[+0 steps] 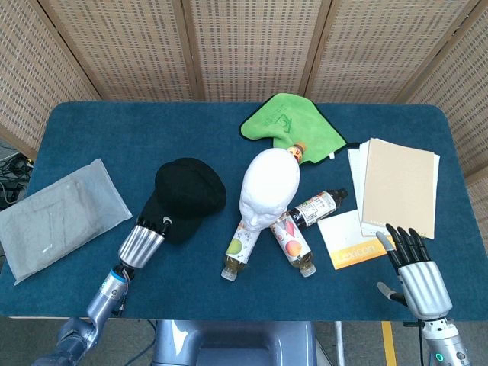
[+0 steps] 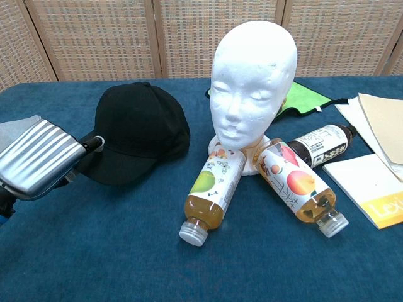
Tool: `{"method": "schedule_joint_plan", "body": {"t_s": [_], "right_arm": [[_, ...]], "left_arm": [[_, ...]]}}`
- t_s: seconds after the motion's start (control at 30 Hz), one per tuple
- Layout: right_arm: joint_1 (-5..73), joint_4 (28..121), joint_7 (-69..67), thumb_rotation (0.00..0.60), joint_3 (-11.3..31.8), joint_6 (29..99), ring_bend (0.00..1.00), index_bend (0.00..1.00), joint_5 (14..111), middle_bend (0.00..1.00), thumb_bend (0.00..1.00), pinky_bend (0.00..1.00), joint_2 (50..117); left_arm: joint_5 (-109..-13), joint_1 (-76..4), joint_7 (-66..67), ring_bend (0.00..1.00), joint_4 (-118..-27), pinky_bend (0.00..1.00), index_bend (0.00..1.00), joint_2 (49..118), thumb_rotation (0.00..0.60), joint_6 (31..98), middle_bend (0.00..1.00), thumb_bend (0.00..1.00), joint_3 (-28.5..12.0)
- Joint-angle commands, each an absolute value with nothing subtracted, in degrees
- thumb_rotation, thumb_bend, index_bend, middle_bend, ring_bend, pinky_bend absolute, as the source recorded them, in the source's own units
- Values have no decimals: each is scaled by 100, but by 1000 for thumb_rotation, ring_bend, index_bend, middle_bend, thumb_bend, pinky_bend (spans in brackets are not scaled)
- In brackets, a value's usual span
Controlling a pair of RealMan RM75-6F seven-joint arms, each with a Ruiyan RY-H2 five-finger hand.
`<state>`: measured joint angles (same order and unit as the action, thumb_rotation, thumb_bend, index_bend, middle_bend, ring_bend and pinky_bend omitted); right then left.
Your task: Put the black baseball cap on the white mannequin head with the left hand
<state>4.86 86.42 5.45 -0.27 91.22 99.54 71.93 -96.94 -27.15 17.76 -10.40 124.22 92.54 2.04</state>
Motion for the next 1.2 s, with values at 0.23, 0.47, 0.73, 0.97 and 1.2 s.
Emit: {"method": "schedule_joint_plan", "body": {"t_s": [0.23, 0.47, 0.73, 0.97, 1.2], "right_arm": [[490, 8618, 525, 600, -29, 9129, 0, 81, 9960, 0, 39, 0, 7206], [494, 8599, 515, 600, -34, 9135, 0, 81, 9973, 0, 40, 0, 7212], [493, 8600, 500, 600, -26, 9142, 0, 81, 9956, 0, 38, 0, 7204], [479, 8626, 470, 600, -14, 9202, 0, 81, 9967, 0, 39, 0, 7174], [470, 8642, 428, 600, 2, 9233, 0, 81, 9953, 0, 39, 0, 7150]], "left_arm": [[-9573, -2823, 1826, 879, -1059, 793, 698, 12386, 600, 9269, 933, 640, 152], [-9573, -2824, 1863, 879, -1031, 793, 790, 12357, 600, 9337, 935, 686, 196], [-9617, -2944, 1889, 880, -1001, 793, 834, 12149, 600, 9618, 936, 707, 250], [-9698, -3003, 2000, 880, -1037, 793, 837, 11865, 600, 9823, 936, 710, 347], [-9792, -3113, 2172, 879, -1150, 793, 843, 11537, 600, 10070, 936, 715, 431]]}}
